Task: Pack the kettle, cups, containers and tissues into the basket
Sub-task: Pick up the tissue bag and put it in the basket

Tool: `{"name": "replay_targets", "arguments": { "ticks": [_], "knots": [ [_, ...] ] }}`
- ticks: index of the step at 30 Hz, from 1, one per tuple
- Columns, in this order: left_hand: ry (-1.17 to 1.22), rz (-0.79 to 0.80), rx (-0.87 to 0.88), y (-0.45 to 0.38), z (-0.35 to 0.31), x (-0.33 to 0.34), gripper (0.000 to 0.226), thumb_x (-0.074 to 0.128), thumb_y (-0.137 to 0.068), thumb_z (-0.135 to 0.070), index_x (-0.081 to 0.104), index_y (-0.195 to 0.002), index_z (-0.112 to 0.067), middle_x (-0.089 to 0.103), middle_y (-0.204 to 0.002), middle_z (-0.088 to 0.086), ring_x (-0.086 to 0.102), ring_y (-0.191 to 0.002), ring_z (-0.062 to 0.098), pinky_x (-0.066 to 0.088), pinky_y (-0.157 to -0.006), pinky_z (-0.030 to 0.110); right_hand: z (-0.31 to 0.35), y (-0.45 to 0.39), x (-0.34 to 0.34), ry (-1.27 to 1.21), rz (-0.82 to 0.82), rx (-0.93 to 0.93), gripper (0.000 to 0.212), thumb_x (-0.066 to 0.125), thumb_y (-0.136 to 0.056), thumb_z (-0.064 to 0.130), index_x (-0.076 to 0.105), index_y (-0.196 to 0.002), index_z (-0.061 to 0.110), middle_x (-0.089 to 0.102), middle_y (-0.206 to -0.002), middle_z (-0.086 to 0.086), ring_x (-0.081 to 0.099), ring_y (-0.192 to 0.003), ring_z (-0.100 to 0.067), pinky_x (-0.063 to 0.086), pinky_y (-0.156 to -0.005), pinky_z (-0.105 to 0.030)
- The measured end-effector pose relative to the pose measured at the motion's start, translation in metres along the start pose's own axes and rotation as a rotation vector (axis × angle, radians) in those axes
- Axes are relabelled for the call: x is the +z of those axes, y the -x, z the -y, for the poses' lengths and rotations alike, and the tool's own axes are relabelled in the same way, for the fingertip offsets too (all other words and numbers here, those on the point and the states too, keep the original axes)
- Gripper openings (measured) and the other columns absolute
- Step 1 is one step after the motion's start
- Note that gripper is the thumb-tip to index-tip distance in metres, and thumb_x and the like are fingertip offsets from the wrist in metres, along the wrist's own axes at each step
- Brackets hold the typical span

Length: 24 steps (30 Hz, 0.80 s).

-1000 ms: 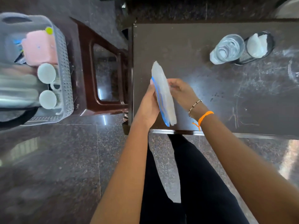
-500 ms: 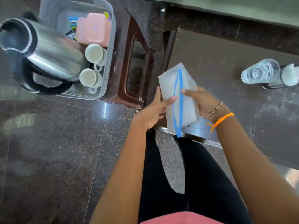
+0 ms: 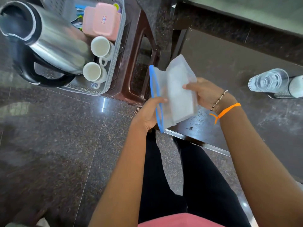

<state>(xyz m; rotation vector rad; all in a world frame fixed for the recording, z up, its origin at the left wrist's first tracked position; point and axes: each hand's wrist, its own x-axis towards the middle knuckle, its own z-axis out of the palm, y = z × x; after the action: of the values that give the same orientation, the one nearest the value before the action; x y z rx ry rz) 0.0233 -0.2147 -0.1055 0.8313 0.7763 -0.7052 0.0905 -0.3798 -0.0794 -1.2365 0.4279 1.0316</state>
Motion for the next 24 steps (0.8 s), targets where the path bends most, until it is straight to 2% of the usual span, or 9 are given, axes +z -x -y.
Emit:
{"name": "replay_targets", "arguments": {
  "ticks": [2,5,7,10,15,17,20,22,24],
  "knots": [
    [0.08,-0.02,-0.014,-0.002,0.001,-0.001,0.034,0.036,-0.087,-0.004,0.057,-0.112,-0.014,0.071,-0.097,0.007,0.067,-0.087,0.028,0.052,-0.084,0.049,0.003,0.001,-0.018,0.1,-0.122,-0.003,0.023,0.042,-0.089,-0.005,0.061,-0.097,0.006,0.07,-0.077,0.002,0.066,-0.071,-0.013,0.054,-0.073,-0.028],
    [0.087,0.012,0.003,0.0,0.001,-0.001,0.035,0.032,-0.089,-0.004,0.056,-0.111,-0.018,0.065,-0.115,0.012,0.066,-0.094,0.034,0.046,-0.092,0.058,0.003,0.002,-0.034,0.415,-0.343,0.001,0.018,0.06,-0.085,0.007,0.057,-0.102,0.012,0.06,-0.097,-0.006,0.057,-0.09,-0.021,0.049,-0.073,-0.032],
    [0.092,0.048,-0.011,0.0,0.001,0.005,0.034,0.034,-0.089,-0.004,0.058,-0.107,-0.019,0.061,-0.123,0.017,0.061,-0.104,0.039,0.044,-0.097,0.057,-0.004,0.002,-0.034,0.602,-0.482,-0.013,0.053,0.077,-0.072,0.026,0.05,-0.117,0.017,0.059,-0.113,-0.003,0.056,-0.101,-0.02,0.048,-0.077,-0.03],
    [0.079,0.05,-0.027,0.0,0.003,0.012,0.034,0.034,-0.088,-0.004,0.058,-0.106,-0.02,0.058,-0.125,0.016,0.055,-0.112,0.042,0.04,-0.101,0.057,-0.017,0.002,-0.023,0.824,-0.629,0.005,0.105,0.084,-0.059,0.033,0.019,-0.141,0.026,0.054,-0.131,-0.008,0.053,-0.116,-0.033,0.045,-0.088,-0.04],
    [0.036,-0.028,0.024,0.0,0.005,0.018,0.04,0.031,-0.087,0.004,0.053,-0.113,-0.017,0.061,-0.113,0.013,0.058,-0.108,0.039,0.049,-0.089,0.056,-0.034,0.003,-0.004,1.136,-0.861,-0.091,0.095,0.069,-0.071,0.01,0.01,-0.143,0.029,0.059,-0.118,-0.01,0.062,-0.093,-0.039,0.038,-0.065,-0.036],
    [-0.002,-0.033,0.038,-0.001,0.006,0.018,0.044,0.029,-0.086,0.007,0.053,-0.114,-0.017,0.066,-0.107,0.012,0.064,-0.099,0.037,0.052,-0.084,0.055,-0.039,0.006,0.003,1.151,-0.792,-0.248,0.089,0.061,-0.072,0.003,0.013,-0.143,0.028,0.052,-0.131,-0.005,0.058,-0.1,-0.037,0.043,-0.067,-0.037],
    [0.021,0.001,0.067,-0.002,0.01,0.018,0.035,0.031,-0.089,-0.001,0.057,-0.107,-0.014,0.075,-0.085,0.003,0.071,-0.078,0.021,0.059,-0.071,0.042,-0.048,0.009,0.015,1.204,-0.497,-0.412,0.076,0.054,-0.077,0.007,0.021,-0.144,0.02,0.04,-0.144,-0.002,0.045,-0.119,-0.031,0.042,-0.094,-0.039],
    [0.105,0.041,0.114,-0.003,0.011,0.017,0.028,0.035,-0.095,-0.016,0.059,-0.11,-0.011,0.075,-0.085,0.003,0.071,-0.08,0.017,0.06,-0.07,0.034,-0.056,0.01,0.023,1.19,-0.291,-0.426,0.066,0.052,-0.082,0.018,0.028,-0.143,0.015,0.038,-0.146,-0.004,0.04,-0.124,-0.03,0.033,-0.102,-0.035],
    [0.149,0.06,0.139,-0.002,0.011,0.015,0.034,0.038,-0.097,-0.035,0.062,-0.108,-0.013,0.074,-0.093,0.005,0.07,-0.087,0.019,0.058,-0.071,0.033,-0.062,0.013,0.028,1.036,-0.15,-0.395,0.059,0.051,-0.086,0.015,0.033,-0.142,0.013,0.033,-0.151,-0.005,0.034,-0.129,-0.026,0.035,-0.104,-0.029]
  ]
}}
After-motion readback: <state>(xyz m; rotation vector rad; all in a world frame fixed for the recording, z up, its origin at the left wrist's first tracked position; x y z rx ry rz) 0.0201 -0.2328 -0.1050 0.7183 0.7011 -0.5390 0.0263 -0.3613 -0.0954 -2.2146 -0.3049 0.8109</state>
